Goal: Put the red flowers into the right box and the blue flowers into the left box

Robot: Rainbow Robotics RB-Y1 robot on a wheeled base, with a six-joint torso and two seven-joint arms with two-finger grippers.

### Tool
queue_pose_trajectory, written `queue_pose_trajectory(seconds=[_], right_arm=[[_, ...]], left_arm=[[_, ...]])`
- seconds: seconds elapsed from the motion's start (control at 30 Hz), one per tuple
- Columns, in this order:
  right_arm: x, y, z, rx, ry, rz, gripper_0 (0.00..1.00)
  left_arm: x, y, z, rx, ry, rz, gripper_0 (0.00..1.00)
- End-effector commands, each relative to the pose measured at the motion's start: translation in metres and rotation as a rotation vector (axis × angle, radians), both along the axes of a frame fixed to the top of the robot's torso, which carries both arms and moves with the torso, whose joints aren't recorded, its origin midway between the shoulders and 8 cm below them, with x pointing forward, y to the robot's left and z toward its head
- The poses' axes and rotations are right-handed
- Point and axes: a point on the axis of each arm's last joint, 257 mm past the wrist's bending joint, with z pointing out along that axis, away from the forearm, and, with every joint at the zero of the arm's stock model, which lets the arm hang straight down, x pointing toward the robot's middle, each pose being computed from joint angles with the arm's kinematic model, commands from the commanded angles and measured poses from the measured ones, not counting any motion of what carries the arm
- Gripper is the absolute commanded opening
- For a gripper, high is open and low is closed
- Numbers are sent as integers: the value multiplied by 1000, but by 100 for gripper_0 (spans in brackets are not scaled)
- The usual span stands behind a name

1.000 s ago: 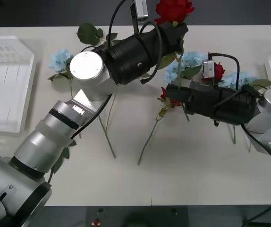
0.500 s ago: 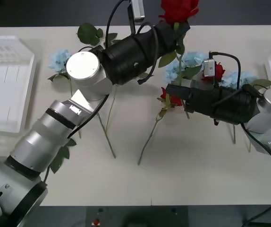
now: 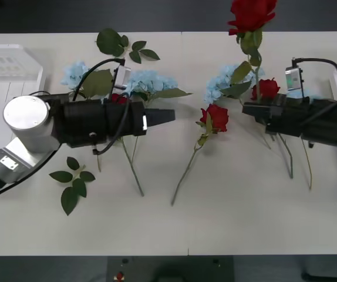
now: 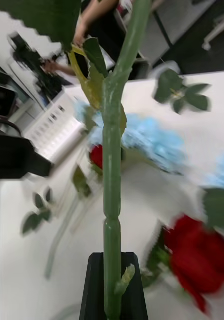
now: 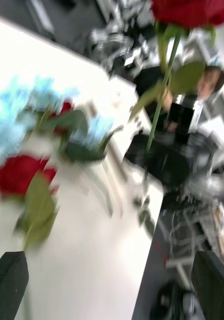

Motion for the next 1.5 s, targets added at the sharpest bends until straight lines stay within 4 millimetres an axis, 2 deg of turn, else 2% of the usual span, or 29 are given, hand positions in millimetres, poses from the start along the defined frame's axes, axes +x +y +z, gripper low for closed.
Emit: queue_pose_trajectory(seconds=[0.03,0.07,0.1,0.17,0.2,0.3,0.33,0.4,0.43,0.53,0.63,0.73,0.83,1.0,1.13,1.23,1.33,1.5], right_arm=[[17,-67,35,-106,54,-108,0],[18,-87,37,-123,87,-143,0],[18,-95,38,-132,102,-158,0],[17,-134,38,-163,178,-229,0],[16,-144,38,-165,200,-250,0],[18,-208,34,-194,298,-401,0],[17,-219,33,-198,310,-425,0],[14,-254,29,-205,363,-506,0],[13,-263,27,-212,373,-527,0],[9,-313,15,-298,388,-632,0],[11,-343,6,-371,370,-705,0],[13,-366,-2,-445,348,-761,0],[12,-388,-14,-507,339,-819,0],[13,-426,-45,-576,325,-939,0],[17,-443,-67,-613,298,-1013,0],[22,-452,-77,-636,275,-1056,0],[26,-455,-80,-657,268,-1073,0],[21,-474,-81,-743,256,-1094,0]], left_arm=[[-4,50,-1,106,-43,-17,94],[-2,67,-6,141,-39,-7,94],[0,75,-8,160,-38,-4,94],[7,111,-18,249,-39,13,94],[11,121,-21,276,-40,21,94],[34,177,-27,424,-63,87,94],[38,186,-26,450,-67,99,94],[50,216,-30,537,-44,155,94],[54,223,-30,559,-40,173,94],[72,250,-30,639,-14,282,100],[87,261,-31,672,28,374,100],[98,264,-33,683,69,449,100],[108,258,-37,688,93,503,100],[124,246,-47,720,108,579,100],[131,233,-56,758,109,615,100],[135,226,-66,779,103,647,100],[138,223,-74,800,98,677,100],[140,220,-84,826,94,705,100]])
